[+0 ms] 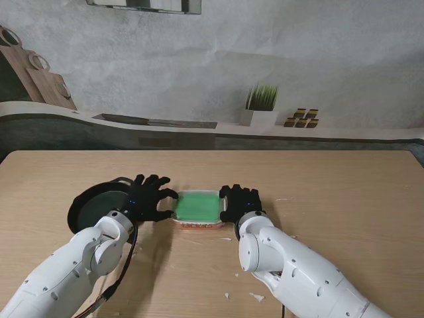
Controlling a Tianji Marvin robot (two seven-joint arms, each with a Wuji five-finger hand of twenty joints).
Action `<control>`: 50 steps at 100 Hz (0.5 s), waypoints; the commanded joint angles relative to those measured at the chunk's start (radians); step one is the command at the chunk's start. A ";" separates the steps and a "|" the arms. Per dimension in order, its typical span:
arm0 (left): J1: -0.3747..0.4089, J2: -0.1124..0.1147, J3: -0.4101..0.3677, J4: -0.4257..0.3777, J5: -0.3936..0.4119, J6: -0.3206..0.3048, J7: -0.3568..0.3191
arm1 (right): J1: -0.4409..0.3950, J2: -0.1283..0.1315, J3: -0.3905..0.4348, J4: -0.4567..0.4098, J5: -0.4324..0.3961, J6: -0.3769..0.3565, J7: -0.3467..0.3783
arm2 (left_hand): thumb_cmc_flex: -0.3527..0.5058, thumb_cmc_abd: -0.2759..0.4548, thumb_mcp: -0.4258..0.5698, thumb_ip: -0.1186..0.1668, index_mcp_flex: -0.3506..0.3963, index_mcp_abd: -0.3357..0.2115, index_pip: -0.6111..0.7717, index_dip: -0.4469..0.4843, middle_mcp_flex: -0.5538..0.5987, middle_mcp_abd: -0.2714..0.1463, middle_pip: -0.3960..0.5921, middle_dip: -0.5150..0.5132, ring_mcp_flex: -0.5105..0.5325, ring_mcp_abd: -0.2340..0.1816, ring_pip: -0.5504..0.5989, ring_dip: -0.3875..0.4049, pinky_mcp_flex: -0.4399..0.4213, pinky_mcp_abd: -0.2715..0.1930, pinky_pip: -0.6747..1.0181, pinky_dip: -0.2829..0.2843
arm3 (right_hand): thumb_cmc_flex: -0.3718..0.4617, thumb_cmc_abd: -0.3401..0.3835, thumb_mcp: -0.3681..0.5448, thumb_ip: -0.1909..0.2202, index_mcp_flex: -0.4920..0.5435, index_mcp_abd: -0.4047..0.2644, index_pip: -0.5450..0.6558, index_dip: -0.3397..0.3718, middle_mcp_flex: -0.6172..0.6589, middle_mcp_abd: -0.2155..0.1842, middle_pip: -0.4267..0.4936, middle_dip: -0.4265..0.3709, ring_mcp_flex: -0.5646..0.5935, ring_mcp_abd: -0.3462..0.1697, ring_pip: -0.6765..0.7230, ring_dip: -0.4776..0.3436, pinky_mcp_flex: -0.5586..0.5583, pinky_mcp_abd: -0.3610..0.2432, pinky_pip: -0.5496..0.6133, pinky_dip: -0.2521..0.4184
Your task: Load dumplings into a food container
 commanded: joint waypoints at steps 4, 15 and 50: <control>-0.002 -0.002 0.010 0.002 -0.005 0.021 -0.056 | -0.030 -0.001 -0.015 0.034 0.007 0.005 0.033 | 0.006 -0.052 0.015 -0.008 0.020 -0.007 0.004 -0.005 0.000 -0.035 -0.002 -0.025 -0.022 -0.013 -0.001 -0.022 -0.012 -0.009 -0.008 -0.006 | 0.021 -0.083 -0.062 -0.032 0.012 0.021 0.002 -0.010 -0.024 -0.024 0.011 0.003 -0.037 -0.019 0.005 -0.004 -0.018 -0.025 0.006 -0.008; -0.005 0.003 0.018 -0.004 0.001 0.044 -0.091 | -0.025 0.000 -0.022 0.036 0.008 0.017 0.044 | -0.016 -0.040 -0.027 -0.006 -0.014 0.027 -0.057 -0.035 -0.006 -0.032 -0.027 -0.039 -0.029 -0.012 -0.024 -0.028 -0.023 -0.009 -0.013 -0.010 | 0.020 -0.084 -0.060 -0.032 0.021 0.058 -0.001 -0.012 -0.024 -0.025 0.010 0.003 -0.039 -0.020 0.004 -0.004 -0.018 -0.025 0.006 -0.008; -0.007 0.006 0.033 0.003 0.004 0.076 -0.115 | -0.011 0.000 -0.048 0.059 0.019 0.057 0.061 | -0.026 -0.032 -0.077 0.001 -0.051 0.080 -0.130 -0.074 -0.009 -0.026 -0.042 -0.034 -0.035 -0.011 -0.048 -0.025 -0.032 -0.008 -0.017 -0.015 | 0.025 -0.092 -0.055 -0.032 0.004 0.133 0.001 -0.013 -0.022 -0.021 -0.005 -0.004 -0.040 -0.023 0.007 -0.003 -0.020 -0.027 0.004 -0.006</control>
